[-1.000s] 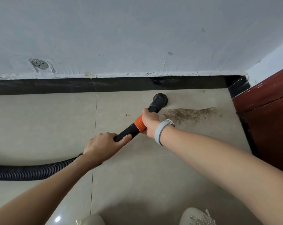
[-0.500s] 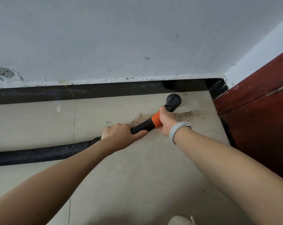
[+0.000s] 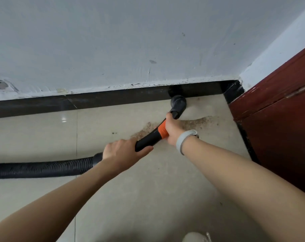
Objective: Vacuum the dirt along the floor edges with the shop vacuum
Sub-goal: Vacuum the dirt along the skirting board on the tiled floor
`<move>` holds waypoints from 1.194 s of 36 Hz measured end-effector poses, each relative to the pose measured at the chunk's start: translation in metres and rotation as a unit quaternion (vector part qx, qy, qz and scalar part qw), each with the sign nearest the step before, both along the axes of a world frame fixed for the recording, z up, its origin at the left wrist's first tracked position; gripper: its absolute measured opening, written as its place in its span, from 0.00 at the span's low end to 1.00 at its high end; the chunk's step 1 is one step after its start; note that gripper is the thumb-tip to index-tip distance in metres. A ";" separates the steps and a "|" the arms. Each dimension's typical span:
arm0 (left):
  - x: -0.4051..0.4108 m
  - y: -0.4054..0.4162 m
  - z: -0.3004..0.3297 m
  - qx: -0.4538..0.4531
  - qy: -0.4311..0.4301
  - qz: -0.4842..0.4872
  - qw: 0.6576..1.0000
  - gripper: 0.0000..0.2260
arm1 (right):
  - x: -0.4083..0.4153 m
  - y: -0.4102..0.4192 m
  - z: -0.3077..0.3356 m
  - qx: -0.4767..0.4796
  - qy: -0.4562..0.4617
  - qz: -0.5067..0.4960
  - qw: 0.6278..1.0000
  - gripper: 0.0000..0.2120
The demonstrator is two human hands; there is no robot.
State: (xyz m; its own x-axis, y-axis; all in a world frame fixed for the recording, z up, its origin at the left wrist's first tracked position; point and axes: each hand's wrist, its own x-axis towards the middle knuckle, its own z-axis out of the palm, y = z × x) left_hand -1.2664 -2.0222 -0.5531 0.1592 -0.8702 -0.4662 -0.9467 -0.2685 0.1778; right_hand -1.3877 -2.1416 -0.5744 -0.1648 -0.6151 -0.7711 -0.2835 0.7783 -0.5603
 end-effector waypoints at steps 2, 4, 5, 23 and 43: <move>0.012 0.020 -0.002 0.003 -0.005 0.026 1.000 0.24 | 0.019 0.012 -0.002 0.008 -0.006 0.030 1.000 0.27; 0.024 0.039 -0.003 0.001 -0.009 0.059 0.998 0.24 | 0.038 0.026 -0.001 0.019 -0.014 0.058 0.998 0.28; 0.030 0.048 -0.003 0.001 -0.011 0.078 0.997 0.24 | 0.047 0.034 0.001 0.024 -0.017 0.076 0.997 0.29; 0.115 0.156 0.021 0.039 0.024 0.239 0.970 0.25 | 0.159 0.122 0.005 0.126 -0.171 0.114 0.970 0.24; 0.109 0.215 0.008 0.090 0.117 0.163 0.975 0.19 | 0.123 0.207 -0.017 0.144 -0.085 0.075 0.983 0.31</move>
